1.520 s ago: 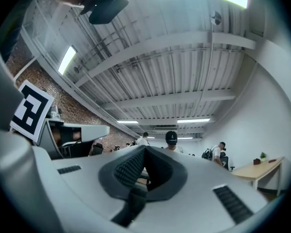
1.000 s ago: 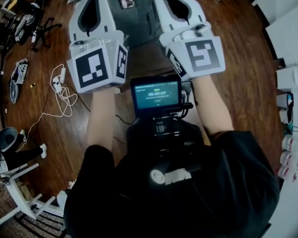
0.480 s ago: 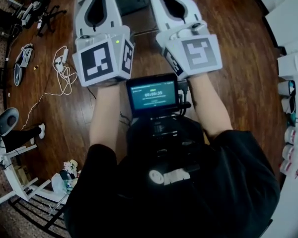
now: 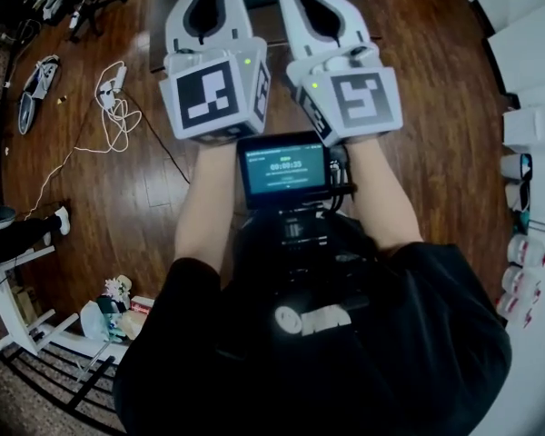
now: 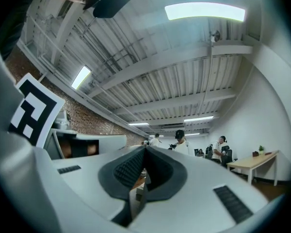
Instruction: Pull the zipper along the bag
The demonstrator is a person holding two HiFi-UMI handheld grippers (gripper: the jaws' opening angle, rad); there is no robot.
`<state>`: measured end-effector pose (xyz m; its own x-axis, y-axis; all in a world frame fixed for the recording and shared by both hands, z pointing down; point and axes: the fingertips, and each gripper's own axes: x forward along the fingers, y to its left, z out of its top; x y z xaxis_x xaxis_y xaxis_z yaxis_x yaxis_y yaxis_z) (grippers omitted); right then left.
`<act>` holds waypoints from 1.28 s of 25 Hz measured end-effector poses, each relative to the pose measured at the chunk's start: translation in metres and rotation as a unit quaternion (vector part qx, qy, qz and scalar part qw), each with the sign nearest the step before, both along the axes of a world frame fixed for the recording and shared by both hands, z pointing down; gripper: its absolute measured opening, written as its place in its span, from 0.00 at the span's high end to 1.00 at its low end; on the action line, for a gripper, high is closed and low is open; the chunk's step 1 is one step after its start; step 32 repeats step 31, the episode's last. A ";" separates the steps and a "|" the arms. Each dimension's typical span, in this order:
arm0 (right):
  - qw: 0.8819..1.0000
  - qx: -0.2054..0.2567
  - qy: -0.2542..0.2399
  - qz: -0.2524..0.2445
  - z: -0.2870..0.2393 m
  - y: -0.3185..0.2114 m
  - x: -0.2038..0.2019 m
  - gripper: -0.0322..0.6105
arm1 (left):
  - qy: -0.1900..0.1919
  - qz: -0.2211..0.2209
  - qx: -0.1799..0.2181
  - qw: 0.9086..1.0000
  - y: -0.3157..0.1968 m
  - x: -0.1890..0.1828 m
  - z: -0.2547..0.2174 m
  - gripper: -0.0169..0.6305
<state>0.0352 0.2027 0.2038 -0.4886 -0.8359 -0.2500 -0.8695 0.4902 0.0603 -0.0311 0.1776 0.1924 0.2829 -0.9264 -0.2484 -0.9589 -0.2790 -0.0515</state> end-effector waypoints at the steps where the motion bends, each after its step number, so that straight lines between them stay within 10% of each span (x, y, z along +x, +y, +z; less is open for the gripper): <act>1: 1.000 -0.002 0.005 0.001 0.002 -0.001 -0.004 0.94 | -0.006 -0.004 -0.001 1.000 -0.002 -0.003 0.002 0.97; 6: 1.000 -0.012 0.008 0.014 0.008 -0.008 -0.013 0.94 | -0.057 0.007 -0.010 0.998 -0.005 0.005 0.008 0.97; 32: 0.999 0.011 0.014 0.027 -0.009 0.003 0.010 0.94 | -0.043 0.076 -0.014 0.996 0.001 0.044 0.015 0.97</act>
